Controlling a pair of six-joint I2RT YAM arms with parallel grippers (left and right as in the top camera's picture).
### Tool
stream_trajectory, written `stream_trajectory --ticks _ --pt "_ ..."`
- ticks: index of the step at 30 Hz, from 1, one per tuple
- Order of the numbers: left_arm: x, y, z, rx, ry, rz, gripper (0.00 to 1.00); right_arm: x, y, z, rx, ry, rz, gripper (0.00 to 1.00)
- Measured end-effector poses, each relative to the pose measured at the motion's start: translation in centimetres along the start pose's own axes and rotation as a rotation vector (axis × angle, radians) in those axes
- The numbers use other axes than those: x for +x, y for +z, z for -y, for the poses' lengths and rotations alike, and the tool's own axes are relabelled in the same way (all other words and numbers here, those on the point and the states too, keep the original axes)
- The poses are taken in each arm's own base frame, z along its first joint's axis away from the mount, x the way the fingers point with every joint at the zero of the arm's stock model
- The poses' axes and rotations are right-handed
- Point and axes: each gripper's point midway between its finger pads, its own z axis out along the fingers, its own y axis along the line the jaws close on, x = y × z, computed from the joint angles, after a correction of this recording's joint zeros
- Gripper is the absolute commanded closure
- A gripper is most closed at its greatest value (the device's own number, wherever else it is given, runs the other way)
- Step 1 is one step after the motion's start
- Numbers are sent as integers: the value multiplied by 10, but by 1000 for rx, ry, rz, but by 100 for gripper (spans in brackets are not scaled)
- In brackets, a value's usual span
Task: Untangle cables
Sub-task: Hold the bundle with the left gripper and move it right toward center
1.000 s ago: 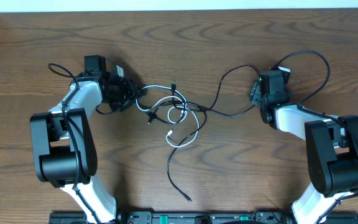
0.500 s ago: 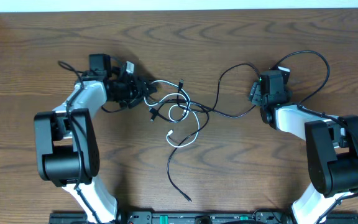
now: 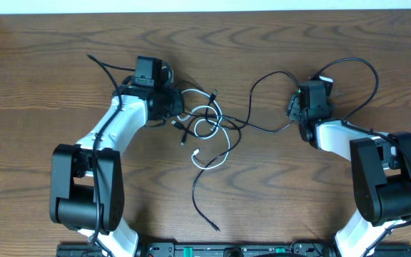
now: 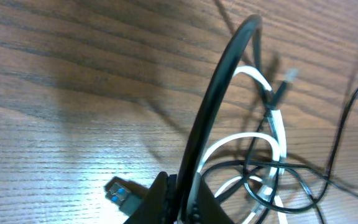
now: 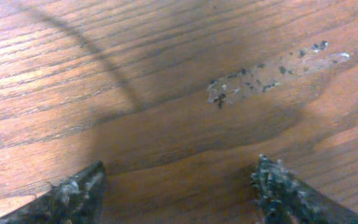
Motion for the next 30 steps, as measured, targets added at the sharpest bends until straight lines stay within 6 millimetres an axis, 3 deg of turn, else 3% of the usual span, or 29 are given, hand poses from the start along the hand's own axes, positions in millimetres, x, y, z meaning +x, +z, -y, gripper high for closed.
stream_trajectory --ticks 5,7,8,10,13,17,23,25,27,30 --pt "0 1 -2 -27 8 7 92 -1 1 -3 -18 4 3 77" --pt "0 1 -1 -25 8 7 83 -1 1 -5 -28 6 1 83" --pt "0 1 -1 -20 8 5 73 -1 1 -6 -32 7 0 83" --pt "2 1 3 4 10 -4 49 -1 1 -7 -39 7 -1 79" --pt "4 1 8 33 13 -14 32 0 0 -9 -49 9 -3 67" --pt "4 1 9 32 9 -14 30 0 0 -12 -68 1 -7 48" --pt "5 1 14 50 16 -19 32 0 0 -13 -72 -12 -7 33" --pt "6 2 18 57 28 -22 29 0 0 -14 -73 -17 -7 30" --pt "7 3 20 53 44 -21 18 0 0 -14 -74 -21 -7 28" --pt "7 4 13 0 37 -12 17 0 -1 -15 -75 -27 -6 27"
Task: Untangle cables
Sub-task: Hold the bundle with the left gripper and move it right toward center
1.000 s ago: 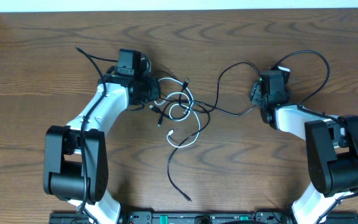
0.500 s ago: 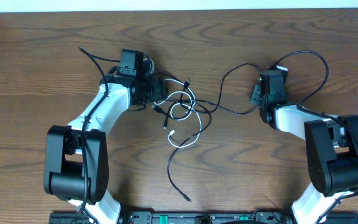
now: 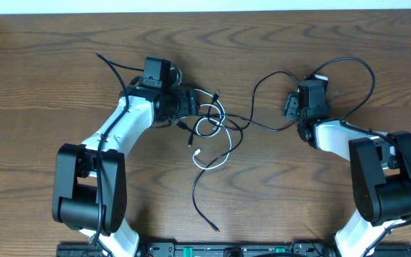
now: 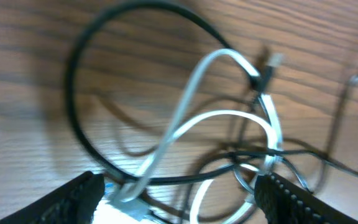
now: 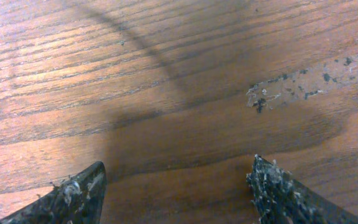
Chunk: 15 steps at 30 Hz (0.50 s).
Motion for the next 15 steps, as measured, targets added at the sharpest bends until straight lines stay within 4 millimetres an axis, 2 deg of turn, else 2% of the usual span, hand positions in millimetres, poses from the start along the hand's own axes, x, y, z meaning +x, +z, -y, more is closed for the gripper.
stream_trajectory --ticks 2,6,7,8,11,12,15 --pt "1 -2 -12 -68 -24 6 17 0 0 0 0 -1 0 27" --pt "-4 -24 -33 -213 -70 63 18 0 0 0 -1 -1 0 26" --pt "-7 -33 -34 -228 -77 87 24 0 0 0 -1 -1 0 26" --pt "-11 -43 -34 -238 -85 118 36 0 0 0 -2 -1 0 26" --pt "-20 -61 -30 -242 -91 181 86 0 0 0 -2 -1 0 26" --pt "-21 -63 -29 -242 -89 188 92 0 0 0 -2 -1 0 26" --pt "-21 -58 -23 -233 -77 188 93 0 0 0 -2 -1 0 26"
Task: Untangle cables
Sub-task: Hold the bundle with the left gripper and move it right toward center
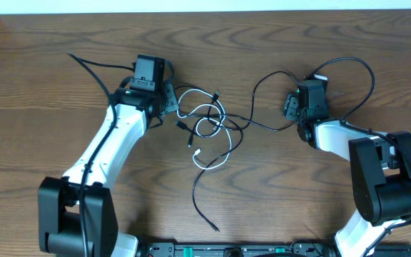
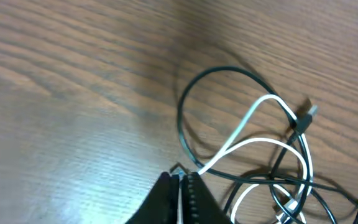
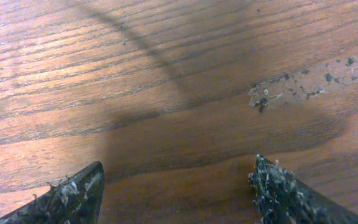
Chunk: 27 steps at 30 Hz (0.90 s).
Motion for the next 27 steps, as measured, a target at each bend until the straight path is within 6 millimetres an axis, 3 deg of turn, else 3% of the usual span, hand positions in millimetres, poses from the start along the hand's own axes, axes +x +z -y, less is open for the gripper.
stream_trajectory --ticks 2,4,7,14,27 --pt "2 4 6 15 10 -6 90 0 0 0 0 0 -1 26" --pt "7 11 15 32 30 -18 76 0 0 0 -1 -1 -1 26" --pt "15 22 26 45 50 -39 63 1 0 0 2 -1 -3 26" --pt "35 42 46 66 98 -85 53 1 0 0 3 -2 -3 26" --pt "54 46 59 65 3 -122 56 1 0 0 3 -2 -3 25"
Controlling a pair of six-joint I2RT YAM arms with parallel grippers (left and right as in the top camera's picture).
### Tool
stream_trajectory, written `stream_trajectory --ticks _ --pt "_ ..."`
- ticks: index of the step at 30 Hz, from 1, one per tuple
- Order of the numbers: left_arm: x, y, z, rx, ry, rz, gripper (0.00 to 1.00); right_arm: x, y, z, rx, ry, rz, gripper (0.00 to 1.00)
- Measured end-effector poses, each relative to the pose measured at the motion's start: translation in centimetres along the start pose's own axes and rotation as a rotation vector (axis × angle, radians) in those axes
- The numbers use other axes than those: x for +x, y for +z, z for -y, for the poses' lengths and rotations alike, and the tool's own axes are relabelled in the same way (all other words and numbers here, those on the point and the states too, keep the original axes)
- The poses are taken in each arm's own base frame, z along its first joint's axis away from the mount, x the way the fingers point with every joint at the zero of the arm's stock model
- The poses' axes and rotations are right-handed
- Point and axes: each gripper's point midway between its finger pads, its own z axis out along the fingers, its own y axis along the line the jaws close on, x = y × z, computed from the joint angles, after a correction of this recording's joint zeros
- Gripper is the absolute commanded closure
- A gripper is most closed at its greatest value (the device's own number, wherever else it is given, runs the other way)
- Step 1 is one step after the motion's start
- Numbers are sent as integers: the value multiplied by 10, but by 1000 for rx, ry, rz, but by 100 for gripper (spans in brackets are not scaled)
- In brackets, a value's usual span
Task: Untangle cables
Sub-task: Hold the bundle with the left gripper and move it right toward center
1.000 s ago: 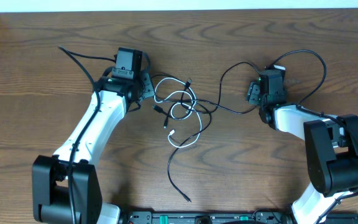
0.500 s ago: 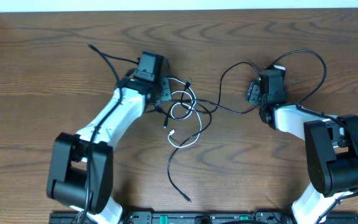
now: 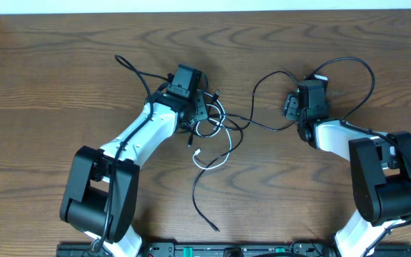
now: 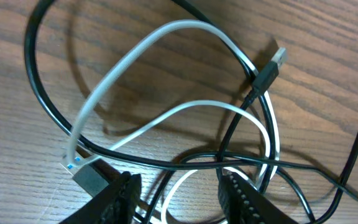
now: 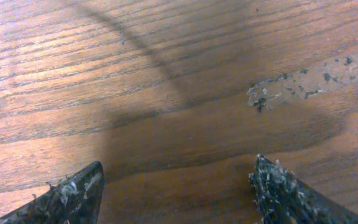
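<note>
A tangle of cables (image 3: 210,123) lies mid-table. In the left wrist view a white cable (image 4: 166,31) loops through black ones, with a black plug (image 4: 267,73) and a grey plug (image 4: 86,173) at its ends. My left gripper (image 4: 179,196) is open low over the tangle (image 3: 200,107), white and black strands lying between its fingers (image 4: 120,193). A black strand runs right from the tangle toward my right gripper (image 3: 293,107). That gripper (image 5: 176,196) is open over bare wood, with no cable between its fingers.
A long black tail (image 3: 198,207) trails from the tangle toward the front edge. Black leads arc off both wrists, one at the back left (image 3: 130,68) and one at the back right (image 3: 359,68). The table (image 3: 41,143) is brown wood.
My left gripper was shut, up and to the left of the tangle. It is now open and low over the tangle, further right. The right arm has not moved.
My left gripper was shut on a black cable at the tangle's left edge. Then it stood open over the loops, then shut further left and higher, and now open over the tangle again. The right gripper has stayed open over bare wood throughout.
</note>
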Motion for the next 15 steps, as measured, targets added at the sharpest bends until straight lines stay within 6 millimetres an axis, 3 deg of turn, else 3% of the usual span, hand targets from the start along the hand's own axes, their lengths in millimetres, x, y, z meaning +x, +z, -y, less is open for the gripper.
stream_trajectory --ticks 15 --pt "11 29 -5 -18 -88 -27 55 0 0 0 0 -3 0 25"
